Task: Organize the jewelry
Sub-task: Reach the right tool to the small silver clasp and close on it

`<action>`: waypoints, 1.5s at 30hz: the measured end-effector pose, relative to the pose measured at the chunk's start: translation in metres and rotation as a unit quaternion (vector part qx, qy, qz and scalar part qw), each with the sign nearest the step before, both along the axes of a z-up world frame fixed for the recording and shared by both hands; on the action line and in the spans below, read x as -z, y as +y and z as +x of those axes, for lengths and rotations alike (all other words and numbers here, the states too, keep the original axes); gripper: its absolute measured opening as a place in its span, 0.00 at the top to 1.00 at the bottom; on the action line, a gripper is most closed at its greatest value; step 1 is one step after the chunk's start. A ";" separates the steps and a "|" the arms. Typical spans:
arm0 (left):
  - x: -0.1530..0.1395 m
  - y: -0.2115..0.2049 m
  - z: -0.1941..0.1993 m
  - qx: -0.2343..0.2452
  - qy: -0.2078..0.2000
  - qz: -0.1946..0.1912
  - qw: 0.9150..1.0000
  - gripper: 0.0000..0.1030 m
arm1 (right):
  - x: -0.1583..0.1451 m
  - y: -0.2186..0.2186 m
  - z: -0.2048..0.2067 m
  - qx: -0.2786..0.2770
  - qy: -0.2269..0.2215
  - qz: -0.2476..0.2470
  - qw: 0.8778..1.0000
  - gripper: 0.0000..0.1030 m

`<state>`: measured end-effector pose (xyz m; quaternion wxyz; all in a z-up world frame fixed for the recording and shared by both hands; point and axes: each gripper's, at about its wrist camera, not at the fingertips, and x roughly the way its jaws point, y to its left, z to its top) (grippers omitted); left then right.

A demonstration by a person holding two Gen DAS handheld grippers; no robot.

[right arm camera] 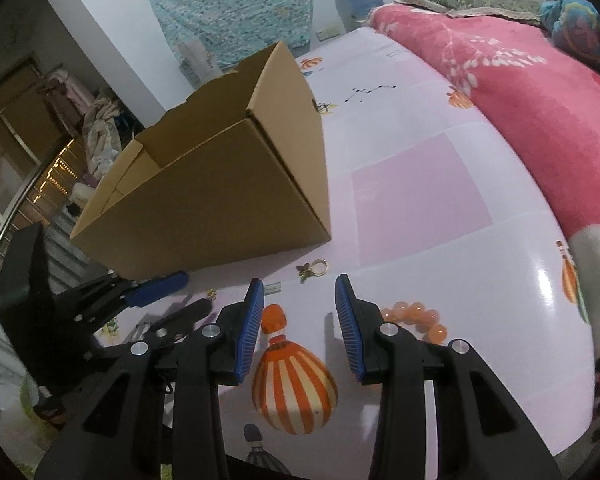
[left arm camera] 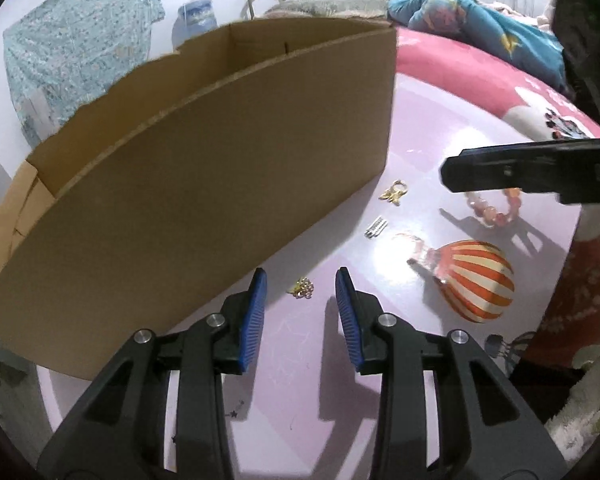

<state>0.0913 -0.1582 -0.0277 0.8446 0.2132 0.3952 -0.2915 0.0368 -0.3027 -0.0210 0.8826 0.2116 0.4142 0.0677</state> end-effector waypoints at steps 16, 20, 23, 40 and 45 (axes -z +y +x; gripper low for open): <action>0.004 0.012 0.018 -0.006 0.046 -0.036 0.998 0.97 | -0.001 -0.016 0.004 0.017 -0.008 0.000 1.000 0.64; 0.000 0.016 0.012 -0.012 0.043 -0.045 0.998 0.97 | -0.005 -0.011 0.003 0.006 -0.015 -0.003 1.000 0.64; -0.003 0.022 0.011 -0.020 0.039 -0.048 0.998 0.97 | -0.006 -0.001 0.005 -0.014 -0.018 -0.007 1.000 0.64; -0.001 0.041 0.017 -0.047 0.046 -0.057 0.996 0.97 | 0.016 0.055 0.037 -0.064 0.008 -0.127 0.990 0.73; 0.000 0.037 0.020 -0.045 0.051 -0.056 0.996 0.97 | 0.023 0.058 0.040 -0.059 0.021 -0.151 0.987 0.77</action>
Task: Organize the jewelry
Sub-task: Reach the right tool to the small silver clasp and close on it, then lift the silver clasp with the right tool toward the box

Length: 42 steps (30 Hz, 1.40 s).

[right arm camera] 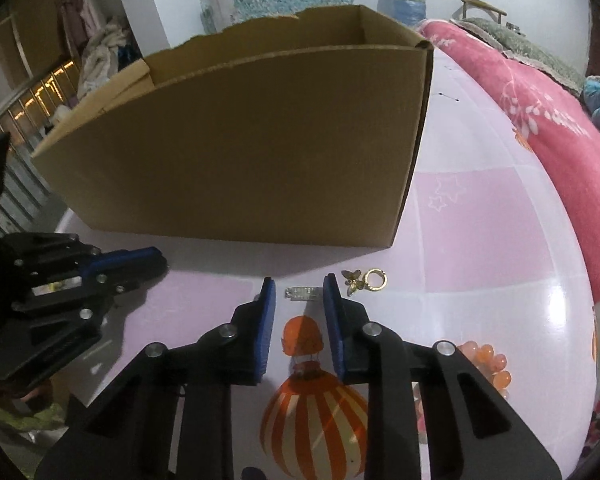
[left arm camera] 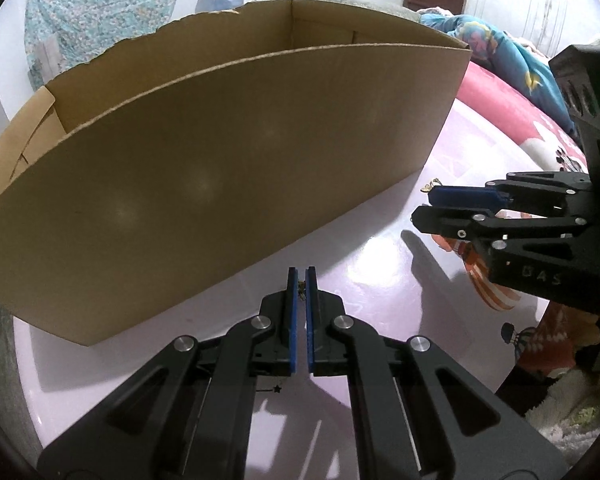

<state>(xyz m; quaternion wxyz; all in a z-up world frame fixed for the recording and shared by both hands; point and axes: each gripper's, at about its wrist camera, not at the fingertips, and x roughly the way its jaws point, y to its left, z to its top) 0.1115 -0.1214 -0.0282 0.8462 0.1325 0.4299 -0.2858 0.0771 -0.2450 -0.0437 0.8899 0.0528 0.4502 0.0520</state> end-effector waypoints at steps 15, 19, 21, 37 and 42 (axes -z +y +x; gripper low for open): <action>0.004 -0.005 0.005 0.003 0.005 0.001 1.000 0.97 | -0.001 0.009 -0.002 0.002 -0.008 -0.028 1.000 0.88; 0.004 -0.004 0.005 0.002 0.005 0.001 1.000 0.97 | -0.002 0.008 0.001 0.001 -0.010 -0.022 1.000 0.91; 0.004 -0.004 0.005 0.002 0.005 0.001 1.000 0.97 | -0.003 0.009 0.001 -0.001 -0.010 -0.021 1.000 0.96; 0.005 -0.005 0.010 -0.003 0.009 0.001 1.000 0.97 | -0.004 0.027 0.003 -0.021 -0.008 -0.037 0.999 0.82; 0.005 -0.005 0.010 -0.003 0.008 0.000 1.000 0.97 | -0.001 0.029 0.004 -0.019 -0.006 -0.047 0.999 0.82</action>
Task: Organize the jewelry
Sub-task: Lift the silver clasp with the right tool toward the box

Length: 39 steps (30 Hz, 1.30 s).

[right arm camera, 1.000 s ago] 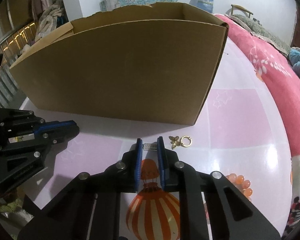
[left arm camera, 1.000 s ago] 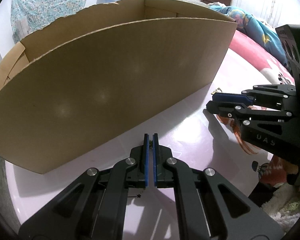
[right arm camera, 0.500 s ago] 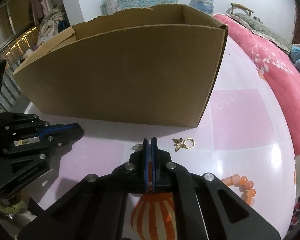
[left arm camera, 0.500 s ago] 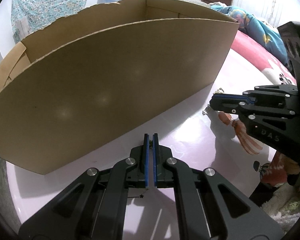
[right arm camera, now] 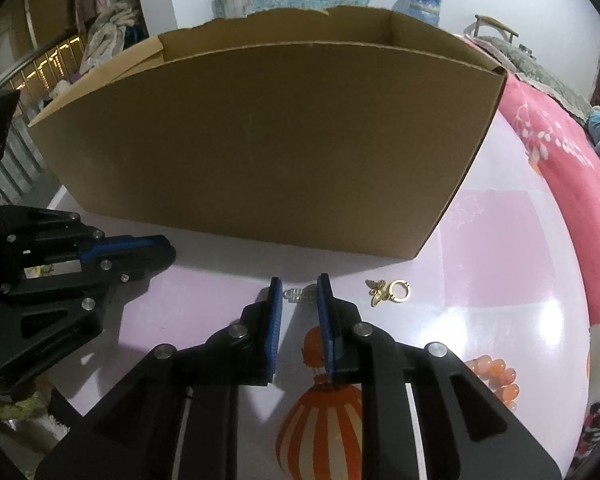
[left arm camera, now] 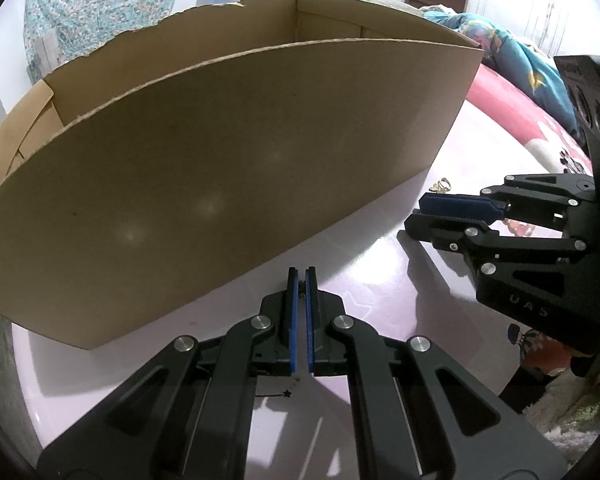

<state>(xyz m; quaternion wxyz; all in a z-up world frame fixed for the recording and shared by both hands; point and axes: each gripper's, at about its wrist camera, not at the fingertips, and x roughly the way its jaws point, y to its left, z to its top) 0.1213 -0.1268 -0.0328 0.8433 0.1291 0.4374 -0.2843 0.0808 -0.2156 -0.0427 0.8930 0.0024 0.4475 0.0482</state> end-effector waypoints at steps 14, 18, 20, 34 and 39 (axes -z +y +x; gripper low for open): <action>-0.001 0.003 0.001 -0.003 0.001 -0.004 1.000 0.97 | 0.000 -0.008 0.001 0.011 -0.001 0.019 1.000 0.86; -0.002 0.005 0.000 -0.005 0.001 -0.004 1.000 0.97 | -0.001 -0.009 0.000 0.010 -0.004 0.024 1.000 1.00; -0.002 0.007 -0.002 -0.005 -0.001 -0.005 1.000 0.97 | -0.001 -0.009 -0.002 0.009 -0.003 0.025 1.000 1.00; -0.007 0.006 -0.009 -0.006 -0.007 -0.006 1.000 0.97 | -0.008 -0.013 -0.003 -0.012 -0.014 -0.001 1.000 0.78; -0.006 0.007 -0.008 -0.006 -0.006 -0.004 1.000 0.97 | -0.002 -0.013 0.003 -0.030 0.008 -0.002 1.000 0.80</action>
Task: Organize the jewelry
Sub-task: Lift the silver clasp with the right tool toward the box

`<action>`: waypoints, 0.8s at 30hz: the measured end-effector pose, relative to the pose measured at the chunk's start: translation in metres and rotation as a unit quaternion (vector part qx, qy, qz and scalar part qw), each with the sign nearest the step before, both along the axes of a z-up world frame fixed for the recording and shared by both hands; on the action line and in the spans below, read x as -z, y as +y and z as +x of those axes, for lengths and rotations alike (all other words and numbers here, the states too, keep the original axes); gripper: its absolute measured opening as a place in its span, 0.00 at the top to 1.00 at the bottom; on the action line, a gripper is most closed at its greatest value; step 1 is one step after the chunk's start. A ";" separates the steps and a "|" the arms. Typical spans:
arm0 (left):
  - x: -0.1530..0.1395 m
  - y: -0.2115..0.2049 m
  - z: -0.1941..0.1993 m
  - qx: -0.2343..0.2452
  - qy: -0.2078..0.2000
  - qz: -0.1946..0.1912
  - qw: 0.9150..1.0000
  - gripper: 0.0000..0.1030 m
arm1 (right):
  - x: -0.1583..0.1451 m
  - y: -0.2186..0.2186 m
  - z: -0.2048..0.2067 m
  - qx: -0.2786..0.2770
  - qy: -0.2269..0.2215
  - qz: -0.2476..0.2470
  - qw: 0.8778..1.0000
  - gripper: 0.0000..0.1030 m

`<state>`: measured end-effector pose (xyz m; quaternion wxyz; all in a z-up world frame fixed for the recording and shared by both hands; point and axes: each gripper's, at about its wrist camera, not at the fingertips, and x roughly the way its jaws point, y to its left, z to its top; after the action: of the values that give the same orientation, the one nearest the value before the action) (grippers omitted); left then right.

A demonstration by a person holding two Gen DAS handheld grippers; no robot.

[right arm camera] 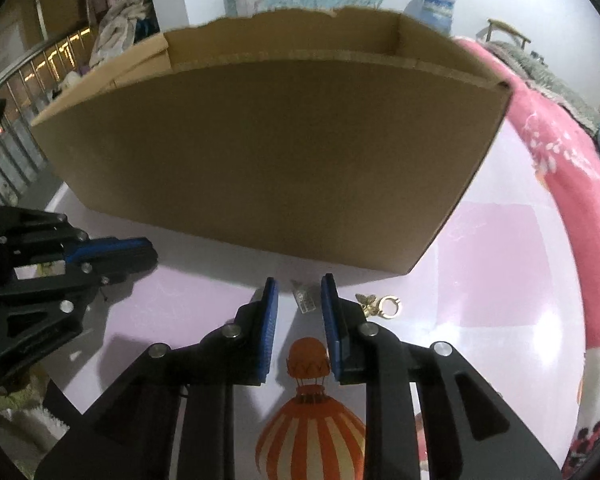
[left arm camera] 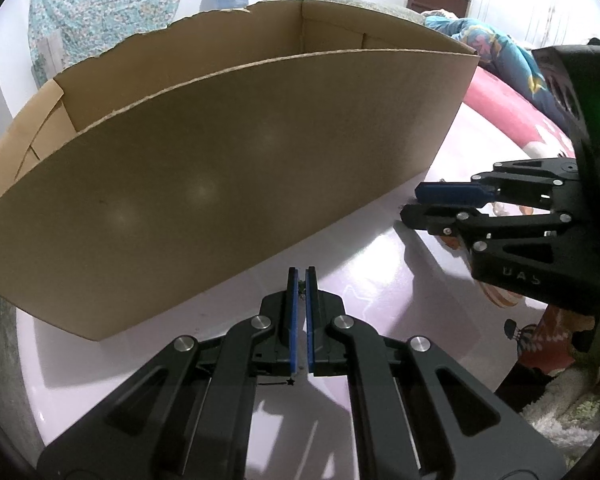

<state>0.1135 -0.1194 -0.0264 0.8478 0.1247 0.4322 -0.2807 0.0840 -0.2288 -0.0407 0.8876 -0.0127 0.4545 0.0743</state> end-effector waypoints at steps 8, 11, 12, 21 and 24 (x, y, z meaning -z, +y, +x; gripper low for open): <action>0.001 0.001 0.000 -0.001 0.002 0.000 1.000 0.97 | -0.001 -0.006 0.009 -0.026 0.027 0.028 0.999 0.95; 0.002 0.002 0.001 -0.003 0.002 0.000 1.000 0.97 | -0.001 -0.007 0.007 -0.029 0.024 0.031 0.999 0.95; 0.002 0.003 0.002 -0.004 0.001 0.000 1.000 0.97 | -0.001 -0.008 0.007 -0.029 0.023 0.030 0.999 0.95; -0.006 0.008 -0.006 -0.004 -0.007 -0.010 1.000 0.97 | -0.019 -0.012 -0.008 -0.023 0.000 0.038 0.999 0.95; -0.017 0.014 -0.013 -0.002 -0.013 -0.024 1.000 0.97 | -0.037 -0.011 -0.018 -0.029 -0.017 0.044 0.998 0.95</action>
<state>0.1005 -0.1053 -0.0092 0.8566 0.1068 0.4145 -0.2880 0.0656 -0.2401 -0.0034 0.8925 0.0120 0.4346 0.1200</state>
